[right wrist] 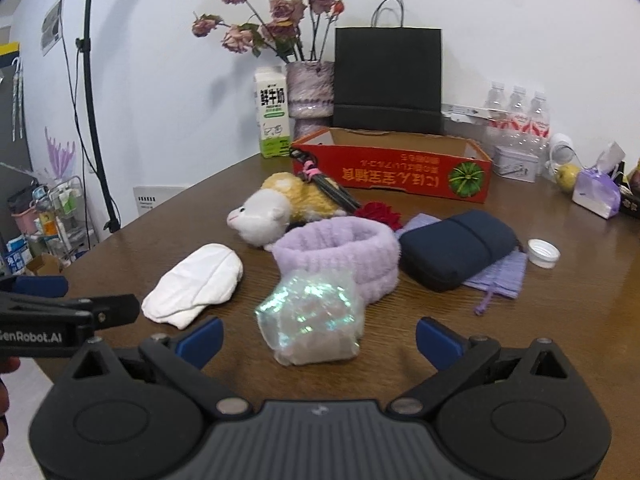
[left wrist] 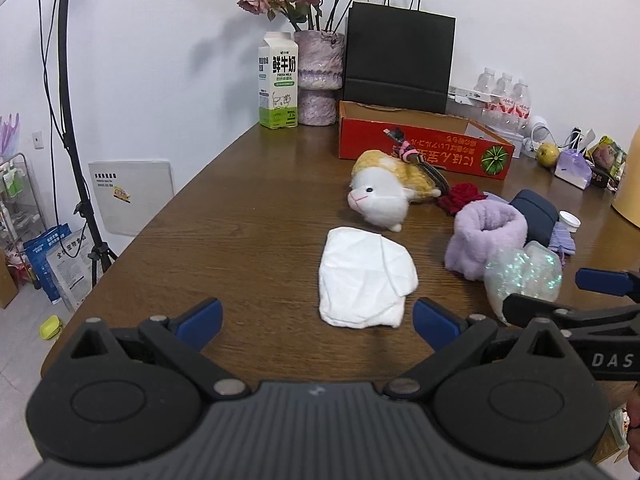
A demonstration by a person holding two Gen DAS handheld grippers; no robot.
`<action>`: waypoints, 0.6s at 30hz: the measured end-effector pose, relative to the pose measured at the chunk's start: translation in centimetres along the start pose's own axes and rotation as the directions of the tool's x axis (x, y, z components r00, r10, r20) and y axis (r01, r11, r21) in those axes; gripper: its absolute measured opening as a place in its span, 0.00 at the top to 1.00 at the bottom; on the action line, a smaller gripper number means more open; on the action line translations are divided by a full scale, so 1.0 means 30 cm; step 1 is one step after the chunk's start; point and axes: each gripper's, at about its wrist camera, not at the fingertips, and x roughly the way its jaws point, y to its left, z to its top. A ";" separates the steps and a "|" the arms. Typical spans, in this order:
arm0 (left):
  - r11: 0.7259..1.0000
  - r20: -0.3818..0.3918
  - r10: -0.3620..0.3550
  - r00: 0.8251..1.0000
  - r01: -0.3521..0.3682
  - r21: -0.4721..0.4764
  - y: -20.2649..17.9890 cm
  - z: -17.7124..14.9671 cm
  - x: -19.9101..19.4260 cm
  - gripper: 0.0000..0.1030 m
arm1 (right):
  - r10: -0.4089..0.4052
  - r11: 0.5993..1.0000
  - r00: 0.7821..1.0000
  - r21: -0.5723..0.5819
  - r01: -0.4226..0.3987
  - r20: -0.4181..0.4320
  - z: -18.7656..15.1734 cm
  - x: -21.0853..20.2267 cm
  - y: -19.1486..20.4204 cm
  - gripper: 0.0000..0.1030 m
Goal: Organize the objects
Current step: 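Grasp the sparkly plastic bag with the right tool while the left tool approaches the white cloth, then grasp the white cloth with the left tool while the right tool lifts the bag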
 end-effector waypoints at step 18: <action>0.997 -0.071 -0.079 0.994 0.080 0.018 -0.002 0.059 0.141 0.00 | 0.039 0.999 0.998 -0.004 -0.039 -0.042 0.027 0.108 -0.039 0.50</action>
